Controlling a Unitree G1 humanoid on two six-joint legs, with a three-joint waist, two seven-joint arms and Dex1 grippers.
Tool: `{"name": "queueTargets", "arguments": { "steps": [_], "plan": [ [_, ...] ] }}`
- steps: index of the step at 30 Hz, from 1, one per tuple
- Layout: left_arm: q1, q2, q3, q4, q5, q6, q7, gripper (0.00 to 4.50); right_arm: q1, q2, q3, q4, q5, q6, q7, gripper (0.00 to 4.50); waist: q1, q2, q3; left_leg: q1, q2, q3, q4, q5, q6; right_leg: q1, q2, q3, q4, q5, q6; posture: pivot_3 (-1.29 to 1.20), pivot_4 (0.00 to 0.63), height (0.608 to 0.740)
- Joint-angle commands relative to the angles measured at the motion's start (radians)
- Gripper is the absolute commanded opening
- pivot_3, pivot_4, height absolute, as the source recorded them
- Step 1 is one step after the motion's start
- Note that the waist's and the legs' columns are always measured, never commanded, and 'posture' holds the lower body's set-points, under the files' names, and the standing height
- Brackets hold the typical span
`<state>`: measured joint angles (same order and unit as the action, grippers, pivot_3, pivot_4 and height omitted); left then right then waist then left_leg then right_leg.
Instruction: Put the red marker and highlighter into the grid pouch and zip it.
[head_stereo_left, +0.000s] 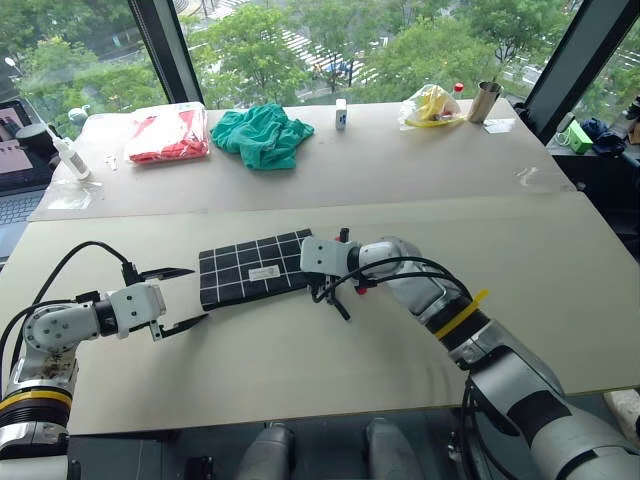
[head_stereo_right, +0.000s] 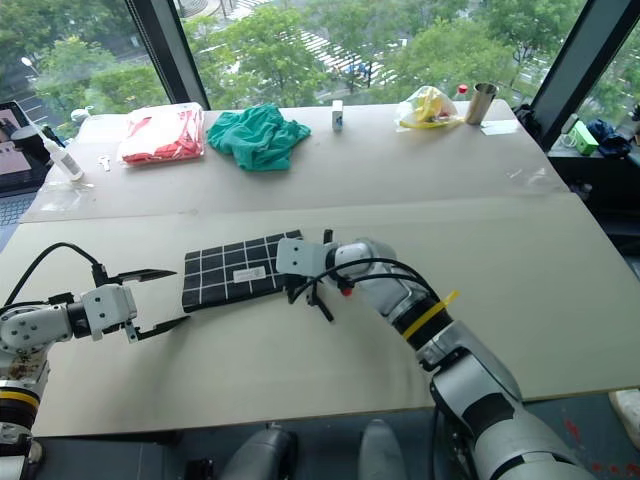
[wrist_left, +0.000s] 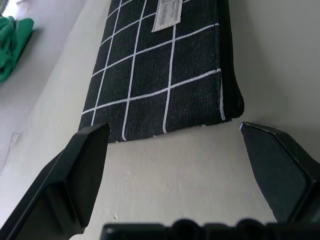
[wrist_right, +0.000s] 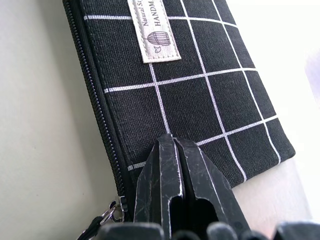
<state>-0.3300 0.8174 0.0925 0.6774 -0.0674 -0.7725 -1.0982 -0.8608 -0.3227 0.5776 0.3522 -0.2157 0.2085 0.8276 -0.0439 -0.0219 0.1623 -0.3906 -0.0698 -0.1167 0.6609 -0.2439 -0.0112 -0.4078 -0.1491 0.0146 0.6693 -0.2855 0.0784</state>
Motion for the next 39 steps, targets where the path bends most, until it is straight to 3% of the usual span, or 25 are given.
{"name": "queueTargets", "arguments": {
  "steps": [1, 3, 6, 16, 17, 23, 26, 29, 32, 33, 34, 39],
  "plan": [
    [-0.084, 0.006, -0.047, 0.139, 0.144, -0.128, 0.135, 4.5, 0.027, 0.007, -0.021, -0.032, -0.013, 0.034, 0.006, 0.02, 0.003, 0.0, 0.0, 0.0, 0.0, 0.0, 0.0, 0.0, 0.0, 0.0, 0.0, 0.0, 0.0, 0.0, 0.0, 0.0, 0.15, 0.74],
    [-0.122, 0.012, -0.065, 0.195, 0.181, -0.167, 0.182, 4.5, 0.04, 0.006, -0.025, -0.055, -0.011, 0.046, 0.014, 0.02, 0.004, 0.0, 0.0, 0.002, 0.0, -0.001, 0.0, 0.0, 0.0, 0.001, 0.0, -0.001, 0.002, 0.0, 0.0, 0.0, 0.15, 0.74],
    [-0.178, 0.013, -0.091, 0.263, 0.215, -0.216, 0.23, 3.87, 0.059, 0.0, -0.031, -0.084, -0.013, 0.066, 0.019, 0.0, 0.001, 0.0, 0.0, 0.002, 0.0, -0.001, 0.0, -0.002, 0.004, 0.0, 0.0, -0.001, 0.005, 0.0, 0.0, 0.0, 0.15, 0.74],
    [-0.253, -0.051, -0.159, 0.358, 0.199, -0.322, 0.23, 0.23, 0.09, -0.025, -0.057, -0.143, -0.014, 0.101, 0.035, 0.0, 0.0, 0.0, -0.001, 0.0, 0.0, -0.001, 0.001, -0.001, 0.003, -0.002, 0.0, -0.001, 0.01, 0.0, 0.0, 0.0, 0.15, 0.74],
    [-0.26, -0.052, -0.161, 0.365, 0.199, -0.324, 0.233, 0.04, 0.091, -0.024, -0.059, -0.145, -0.013, 0.104, 0.036, 0.0, 0.0, 0.0, -0.001, 0.0, 0.0, -0.001, 0.001, -0.001, 0.003, -0.002, 0.0, -0.001, 0.01, 0.0, 0.0, 0.0, 0.15, 0.74],
    [-0.272, -0.05, -0.163, 0.372, 0.168, -0.332, 0.214, 0.01, 0.096, -0.024, -0.066, -0.158, -0.009, 0.104, 0.041, 0.0, -0.002, 0.0, -0.001, 0.0, 0.0, -0.001, 0.001, -0.002, 0.003, -0.002, 0.0, -0.001, 0.01, 0.0, 0.0, 0.0, 0.15, 0.74],
    [-0.225, -0.067, -0.137, 0.285, -0.011, -0.228, 0.047, 0.01, 0.111, -0.008, -0.128, -0.23, 0.081, 0.136, 0.072, 0.0, -0.002, 0.0, -0.001, 0.0, 0.0, -0.001, 0.001, -0.002, 0.004, -0.002, 0.0, -0.001, 0.01, 0.0, 0.0, 0.0, 0.15, 0.74],
    [-0.124, -0.047, -0.121, 0.12, -0.168, -0.022, -0.105, 0.01, 0.117, 0.045, -0.289, -0.355, 0.283, 0.228, 0.099, 0.0, -0.015, 0.0, -0.001, -0.004, 0.0, -0.001, 0.001, 0.0, 0.0, -0.005, 0.0, -0.001, 0.011, 0.0, 0.0, 0.0, 0.15, 0.74],
    [-0.006, -0.002, -0.1, -0.038, -0.238, 0.123, -0.163, 0.01, 0.103, 0.086, -0.448, -0.416, 0.411, 0.325, 0.031, 0.0, -0.036, 0.0, -0.001, -0.015, 0.001, -0.003, 0.004, 0.002, -0.003, -0.016, 0.0, 0.0, 0.014, 0.0, 0.0, 0.0, 0.15, 0.74],
    [0.028, 0.009, -0.09, -0.083, -0.249, 0.16, -0.165, 0.0, 0.092, 0.095, -0.494, -0.42, 0.434, 0.36, -0.009, 0.59, -0.039, 0.0, -0.001, -0.014, 0.001, -0.004, 0.004, 0.002, -0.003, -0.016, 0.001, 0.0, 0.015, 0.0, 0.0, 0.0, 0.15, 0.74],
    [0.056, 0.018, -0.082, -0.122, -0.256, 0.185, -0.164, 0.0, 0.087, 0.093, -0.53, -0.43, 0.457, 0.398, -0.033, 0.78, -0.041, 0.0, -0.001, -0.014, 0.001, -0.005, 0.004, 0.002, -0.003, -0.016, 0.001, -0.001, 0.015, 0.0, 0.0, 0.0, 0.15, 0.74],
    [0.172, 0.051, -0.049, -0.289, -0.262, 0.324, -0.133, 0.0, 0.114, -0.02, -0.589, -0.547, 0.497, 0.511, -0.059, 2.5, -0.031, 0.0, -0.001, -0.013, 0.0, -0.005, 0.004, 0.002, -0.002, -0.015, 0.001, 0.0, 0.014, 0.0, 0.0, 0.0, 0.15, 0.74]
  ]
}}
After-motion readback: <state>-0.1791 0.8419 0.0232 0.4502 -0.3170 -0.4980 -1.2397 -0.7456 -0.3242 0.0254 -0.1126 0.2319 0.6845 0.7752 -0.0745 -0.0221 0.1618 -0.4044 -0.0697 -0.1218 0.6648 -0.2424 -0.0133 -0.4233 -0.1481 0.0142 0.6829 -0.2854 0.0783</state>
